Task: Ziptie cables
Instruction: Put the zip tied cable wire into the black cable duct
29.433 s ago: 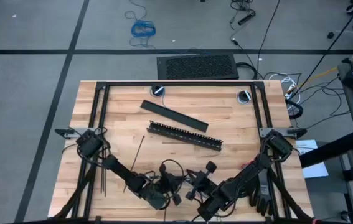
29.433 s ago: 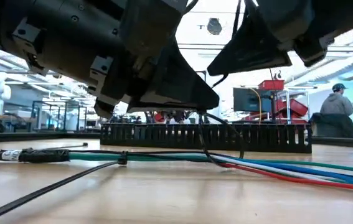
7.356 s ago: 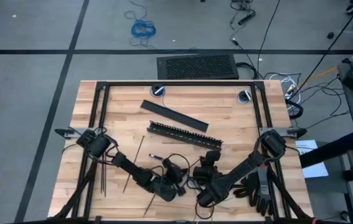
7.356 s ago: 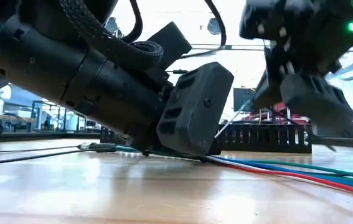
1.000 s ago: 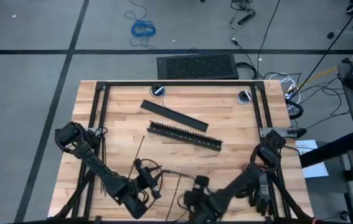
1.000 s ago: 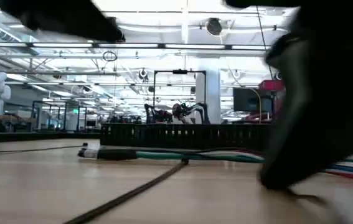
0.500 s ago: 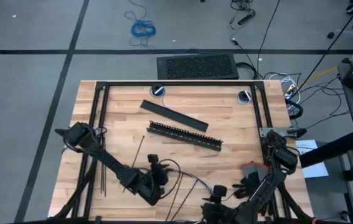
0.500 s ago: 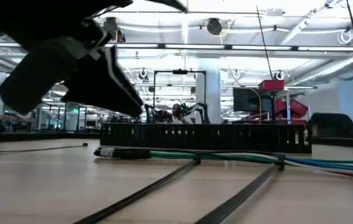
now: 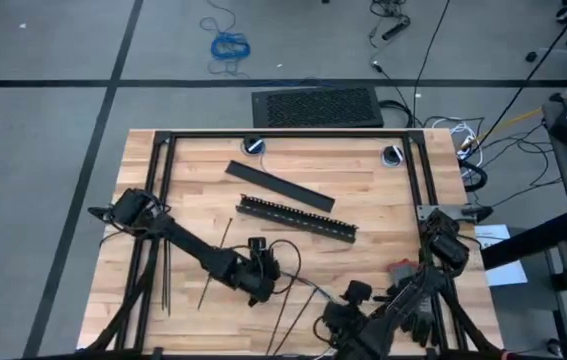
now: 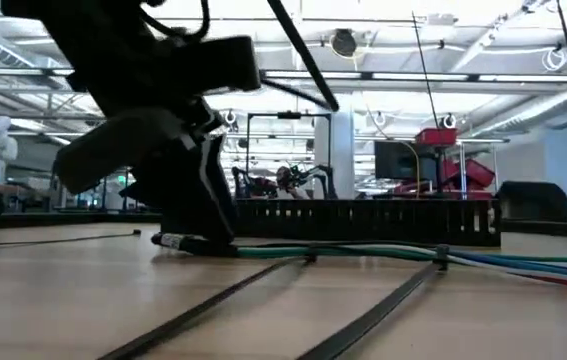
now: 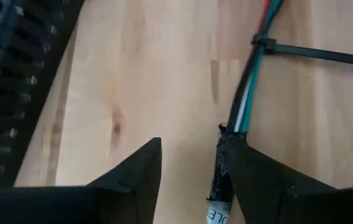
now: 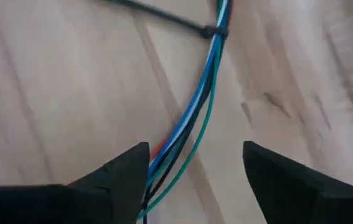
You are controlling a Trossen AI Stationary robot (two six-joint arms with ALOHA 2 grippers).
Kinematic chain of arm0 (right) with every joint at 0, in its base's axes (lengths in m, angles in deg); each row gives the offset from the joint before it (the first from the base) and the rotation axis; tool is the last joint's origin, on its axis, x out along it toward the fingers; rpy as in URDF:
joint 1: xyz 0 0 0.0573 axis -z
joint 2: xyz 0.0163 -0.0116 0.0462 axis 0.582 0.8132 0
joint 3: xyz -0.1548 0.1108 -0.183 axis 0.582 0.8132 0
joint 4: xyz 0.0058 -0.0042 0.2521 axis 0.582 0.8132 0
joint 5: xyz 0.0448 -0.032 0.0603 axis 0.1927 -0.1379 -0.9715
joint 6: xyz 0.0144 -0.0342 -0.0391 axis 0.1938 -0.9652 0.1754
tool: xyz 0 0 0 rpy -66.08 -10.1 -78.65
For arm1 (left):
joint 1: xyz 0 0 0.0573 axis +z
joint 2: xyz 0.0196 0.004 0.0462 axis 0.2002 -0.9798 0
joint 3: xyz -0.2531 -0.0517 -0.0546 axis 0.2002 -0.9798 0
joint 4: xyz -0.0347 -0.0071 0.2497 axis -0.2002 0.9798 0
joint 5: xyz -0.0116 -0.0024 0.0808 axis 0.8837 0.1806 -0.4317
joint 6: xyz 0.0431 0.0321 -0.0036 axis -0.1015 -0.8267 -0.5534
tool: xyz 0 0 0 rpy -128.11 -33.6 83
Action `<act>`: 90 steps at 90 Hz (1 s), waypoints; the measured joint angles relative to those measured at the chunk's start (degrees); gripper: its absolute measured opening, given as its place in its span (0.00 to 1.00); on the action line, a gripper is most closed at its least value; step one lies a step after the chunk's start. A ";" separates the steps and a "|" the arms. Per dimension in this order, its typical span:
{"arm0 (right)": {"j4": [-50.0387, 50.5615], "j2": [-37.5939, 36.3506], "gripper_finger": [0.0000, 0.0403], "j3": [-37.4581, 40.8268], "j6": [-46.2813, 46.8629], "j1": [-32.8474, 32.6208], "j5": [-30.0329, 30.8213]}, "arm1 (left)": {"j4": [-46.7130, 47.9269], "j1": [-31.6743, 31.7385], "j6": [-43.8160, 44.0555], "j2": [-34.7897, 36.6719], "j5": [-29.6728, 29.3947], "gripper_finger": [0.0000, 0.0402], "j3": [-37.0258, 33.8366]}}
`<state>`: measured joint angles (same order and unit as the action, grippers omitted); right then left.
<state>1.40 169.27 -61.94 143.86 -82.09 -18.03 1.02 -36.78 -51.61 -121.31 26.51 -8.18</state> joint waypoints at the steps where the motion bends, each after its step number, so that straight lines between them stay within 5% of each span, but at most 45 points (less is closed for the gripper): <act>1: -0.39 0.00 0.61 0.25 -0.27 0.21 -0.38 | 0.05 0.04 0.01 0.01 0.28 0.45 0.01; 31: -7.93 -0.94 0.58 5.30 -4.88 4.69 -8.19 | 3.01 0.40 -0.42 0.66 13.75 0.45 0.12; 66: -16.86 -0.58 0.41 5.63 -11.07 10.45 -6.62 | 4.06 0.26 1.46 0.90 14.57 0.44 0.01; 90: -17.21 -0.48 0.24 5.67 -11.39 10.10 -6.16 | 3.60 -0.44 4.10 0.36 13.98 0.22 0.01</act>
<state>-15.82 168.79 -56.27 132.46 -72.00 -24.19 4.62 -37.22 -47.51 -120.95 40.49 -8.16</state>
